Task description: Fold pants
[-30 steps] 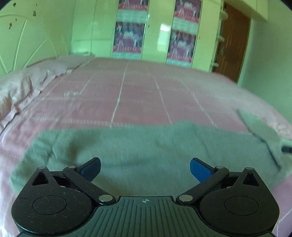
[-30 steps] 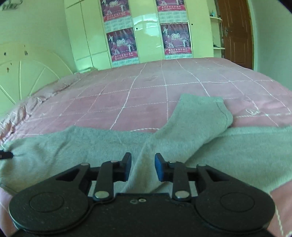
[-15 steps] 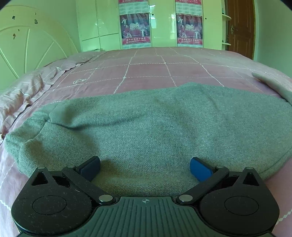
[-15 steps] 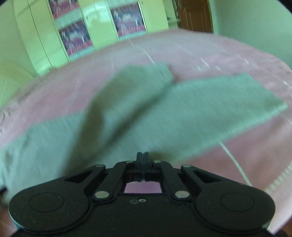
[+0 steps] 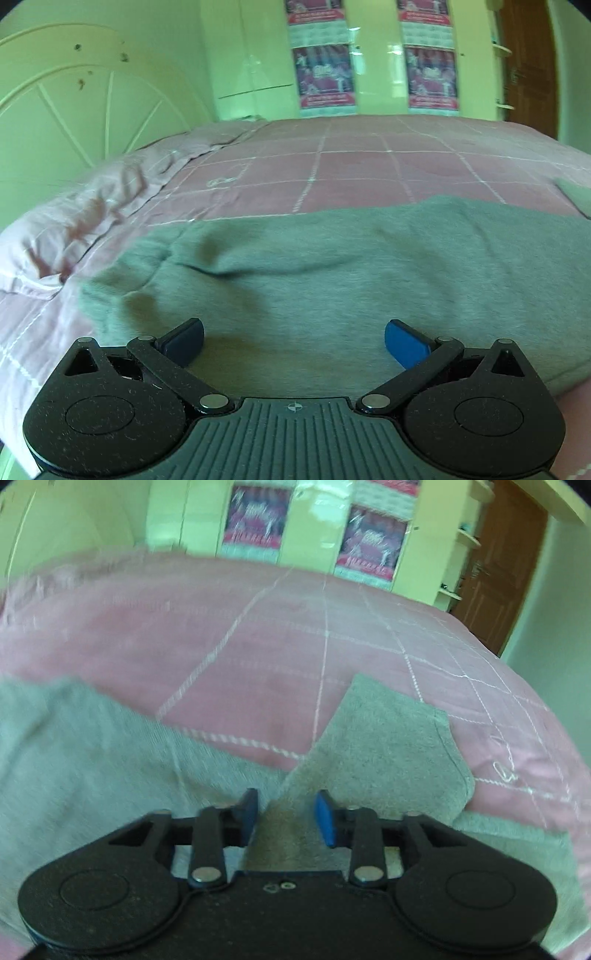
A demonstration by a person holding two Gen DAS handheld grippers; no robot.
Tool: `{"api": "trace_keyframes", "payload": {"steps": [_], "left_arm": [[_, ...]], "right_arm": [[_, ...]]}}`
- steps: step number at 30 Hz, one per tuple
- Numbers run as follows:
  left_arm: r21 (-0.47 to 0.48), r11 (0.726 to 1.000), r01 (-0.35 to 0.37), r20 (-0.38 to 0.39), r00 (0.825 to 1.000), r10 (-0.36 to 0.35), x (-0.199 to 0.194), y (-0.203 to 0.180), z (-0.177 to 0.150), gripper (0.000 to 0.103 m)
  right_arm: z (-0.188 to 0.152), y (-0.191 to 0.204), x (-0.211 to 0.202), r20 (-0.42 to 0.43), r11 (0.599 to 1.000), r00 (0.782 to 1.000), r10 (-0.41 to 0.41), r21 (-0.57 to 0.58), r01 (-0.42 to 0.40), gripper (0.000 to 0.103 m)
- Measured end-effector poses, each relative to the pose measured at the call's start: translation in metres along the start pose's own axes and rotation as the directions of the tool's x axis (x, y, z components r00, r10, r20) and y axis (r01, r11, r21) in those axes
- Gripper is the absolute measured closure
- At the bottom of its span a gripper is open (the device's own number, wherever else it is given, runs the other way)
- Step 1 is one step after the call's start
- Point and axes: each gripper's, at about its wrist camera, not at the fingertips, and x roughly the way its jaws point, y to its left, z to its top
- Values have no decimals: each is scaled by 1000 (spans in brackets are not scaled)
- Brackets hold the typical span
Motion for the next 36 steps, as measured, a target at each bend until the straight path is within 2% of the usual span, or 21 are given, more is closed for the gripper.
{"api": "trace_keyframes", "payload": {"steps": [2,4,6,8,9,10,11,13,14,16,17,19,22,25,26,27,29,31,33,34,36], "left_arm": [[-7,999,40,-42,998,-40,10,8,-2,0],[-17,998,61,-49,997,-62,13,12,-2,0],[-14,998,64,-41,997,-64,16,11,-4,0],[-18,998,59,-31,998,-60,17,9,-6,0],[-18,998,55,-27,998,-55,17,8,-7,0],[-19,998,53,-25,998,-53,17,7,-8,0],[-25,998,54,-25,998,-54,18,8,-7,0],[-32,998,55,-29,998,-56,17,9,-5,0],[-35,998,52,-30,998,-53,16,9,-4,0],[-34,999,36,-25,999,-37,14,7,-2,0],[-37,999,27,-18,999,-28,12,6,-1,0],[-40,999,10,-14,1000,-11,10,6,0,0],[-29,1000,9,-25,1000,-10,13,4,-1,0],[-62,998,25,-39,999,-28,17,8,-2,0],[-69,997,28,-43,999,-31,18,8,-2,0],[-66,997,28,-46,998,-31,18,8,-1,0],[-60,998,32,-48,998,-35,19,8,-1,0],[-58,998,38,-42,998,-41,18,9,-3,0],[-57,998,38,-33,999,-40,19,8,-5,0],[-58,998,34,-26,999,-36,19,7,-6,0],[-52,998,24,-18,1000,-25,20,3,-7,0]], "right_arm": [[-5,-14,-17,46,999,999,-4,53,2,103],[-22,-44,-51,117,980,993,-33,201,9,103],[-58,-79,-72,91,919,996,-25,394,-13,103],[-98,-98,-66,-19,887,999,38,460,-26,103],[-111,-101,-69,-8,887,998,62,459,-51,103],[-116,-101,-77,22,895,998,58,442,-61,102],[-115,-101,-87,52,907,998,33,417,-52,89],[-102,-98,-100,117,930,993,-20,366,-25,84],[-94,-97,-103,149,940,989,-24,340,-29,75],[-76,-94,-100,181,958,982,-48,288,-6,63],[-68,-95,-95,187,962,980,-61,272,8,63],[-52,-97,-85,192,973,979,-74,230,29,63],[-29,-81,-65,169,999,985,-45,15,43,66],[-18,-55,-40,128,976,990,-63,-199,88,69],[-15,-52,-33,113,966,990,-80,-236,105,100],[-11,-58,-32,117,970,990,-83,-220,107,103],[-9,-89,-48,162,996,984,-79,-34,86,103],[-28,-133,-72,212,972,969,-128,221,80,103],[-70,-176,-86,201,883,966,-161,466,50,103],[-96,-191,-83,165,834,977,-136,551,23,103],[-136,-206,-66,64,771,997,-32,637,-16,101]]}}
